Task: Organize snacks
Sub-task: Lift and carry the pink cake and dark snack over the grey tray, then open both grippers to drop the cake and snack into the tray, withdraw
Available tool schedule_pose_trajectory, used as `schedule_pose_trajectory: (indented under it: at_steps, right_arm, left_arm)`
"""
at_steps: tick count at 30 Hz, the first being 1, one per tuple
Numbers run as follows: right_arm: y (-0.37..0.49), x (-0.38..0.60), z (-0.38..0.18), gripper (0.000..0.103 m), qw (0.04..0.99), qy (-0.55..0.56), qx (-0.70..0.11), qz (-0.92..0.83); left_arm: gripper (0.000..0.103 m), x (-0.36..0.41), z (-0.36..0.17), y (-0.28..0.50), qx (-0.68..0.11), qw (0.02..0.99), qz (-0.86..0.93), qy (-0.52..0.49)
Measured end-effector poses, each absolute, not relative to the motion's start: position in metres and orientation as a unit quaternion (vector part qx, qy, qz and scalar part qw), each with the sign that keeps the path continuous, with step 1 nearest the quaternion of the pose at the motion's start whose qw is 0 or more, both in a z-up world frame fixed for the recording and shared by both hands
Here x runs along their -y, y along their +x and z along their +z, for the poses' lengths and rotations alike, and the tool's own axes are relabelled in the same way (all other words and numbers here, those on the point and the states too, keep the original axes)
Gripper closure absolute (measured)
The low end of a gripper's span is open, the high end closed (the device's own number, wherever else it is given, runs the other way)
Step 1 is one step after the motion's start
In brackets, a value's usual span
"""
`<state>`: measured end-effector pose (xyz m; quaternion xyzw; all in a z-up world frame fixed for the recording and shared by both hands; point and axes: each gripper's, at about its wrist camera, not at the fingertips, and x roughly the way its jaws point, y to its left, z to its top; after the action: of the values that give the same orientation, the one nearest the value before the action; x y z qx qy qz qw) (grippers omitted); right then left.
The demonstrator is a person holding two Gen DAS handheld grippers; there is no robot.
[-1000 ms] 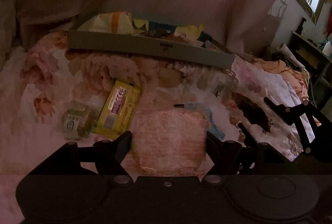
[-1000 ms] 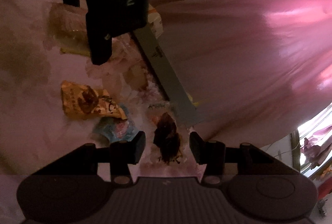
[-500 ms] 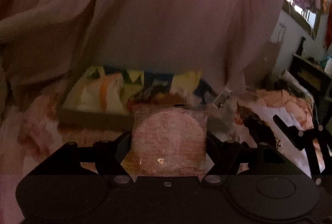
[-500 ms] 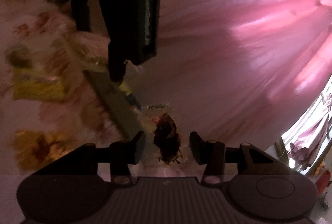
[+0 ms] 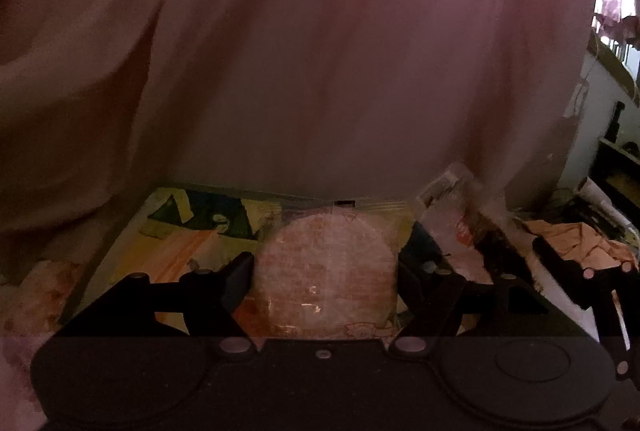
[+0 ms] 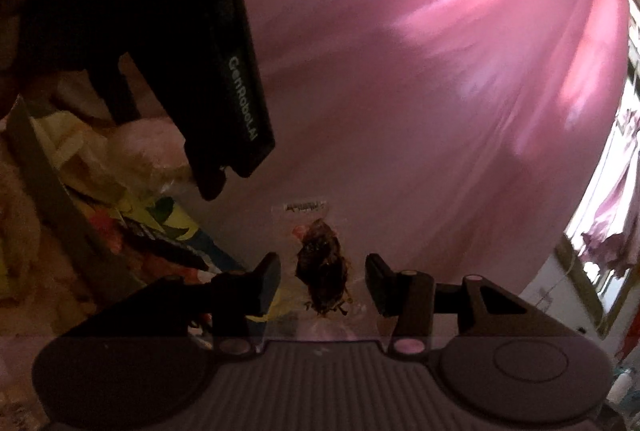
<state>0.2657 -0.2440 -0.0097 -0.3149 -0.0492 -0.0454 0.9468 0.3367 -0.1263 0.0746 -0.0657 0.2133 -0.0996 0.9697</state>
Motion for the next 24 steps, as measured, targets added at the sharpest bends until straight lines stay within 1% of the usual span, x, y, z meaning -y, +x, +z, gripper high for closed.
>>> schedule_pose_trajectory:
  at_steps: [4,8,21,22,23,24]
  right_arm:
    - [0.289,0.252,-0.015,0.052,0.96,-0.279,0.006,-0.021]
    - [0.303,0.256,-0.023,0.052,0.962,-0.272,-0.02,-0.009]
    - [0.308,0.273,-0.014,0.051,0.976,-0.208,-0.056,0.021]
    - [0.307,0.274,-0.013,0.048,0.977,-0.204,-0.052,0.021]
    - [0.304,0.275,-0.014,0.041,0.977,-0.205,-0.049,0.017]
    - [0.304,0.276,-0.015,0.038,0.977,-0.206,-0.045,0.015]
  left_arm:
    - [0.027,0.129,0.059,0.357,-0.236,0.964,-0.105,-0.065]
    - [0.027,0.13,0.046,0.373,-0.246,0.962,-0.105,-0.062]
    - [0.027,0.139,0.027,0.391,-0.271,0.955,-0.104,-0.055]
    - [0.027,0.14,0.026,0.39,-0.272,0.955,-0.107,-0.053]
    - [0.026,0.141,0.025,0.388,-0.269,0.956,-0.109,-0.052]
    - [0.022,0.141,0.025,0.387,-0.266,0.956,-0.109,-0.054]
